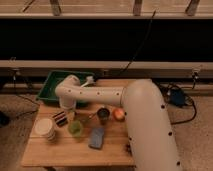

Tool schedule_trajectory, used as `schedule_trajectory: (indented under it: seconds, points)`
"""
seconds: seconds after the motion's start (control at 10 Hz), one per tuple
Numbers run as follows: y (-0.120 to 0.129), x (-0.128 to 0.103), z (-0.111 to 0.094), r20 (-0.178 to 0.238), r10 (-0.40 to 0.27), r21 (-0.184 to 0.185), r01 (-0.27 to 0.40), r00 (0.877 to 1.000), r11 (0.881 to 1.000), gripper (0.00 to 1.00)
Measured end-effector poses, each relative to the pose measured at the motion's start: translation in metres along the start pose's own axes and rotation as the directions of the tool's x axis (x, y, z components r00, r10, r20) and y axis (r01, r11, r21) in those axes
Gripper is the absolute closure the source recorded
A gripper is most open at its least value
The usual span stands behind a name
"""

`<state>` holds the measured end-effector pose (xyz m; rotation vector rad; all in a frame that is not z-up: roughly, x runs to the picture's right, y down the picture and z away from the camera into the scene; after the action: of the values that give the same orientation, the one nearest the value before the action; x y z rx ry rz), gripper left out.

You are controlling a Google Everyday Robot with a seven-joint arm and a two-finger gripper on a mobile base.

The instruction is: Place eraser in plastic cup

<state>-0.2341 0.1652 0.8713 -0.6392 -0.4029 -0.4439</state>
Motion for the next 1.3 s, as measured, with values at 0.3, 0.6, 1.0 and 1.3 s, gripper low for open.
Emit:
schedule_trajectory:
  seconds: [0.3, 0.6, 1.0, 1.3]
  points:
    - [0.004, -0.008, -0.001, -0.02, -0.057, -0.024, 0.057, 0.998, 0.998, 0.67]
    - [0.008, -0.018, -0.013, 0.005, -0.079, -0.034, 0.079, 0.997, 0.996, 0.96]
    - [0.023, -0.016, -0.046, 0.056, -0.068, -0.035, 0.07, 0.996, 0.997, 1.0]
    - [0.031, -0.018, -0.089, 0.081, -0.082, -0.009, 0.083, 0.993, 0.997, 1.0]
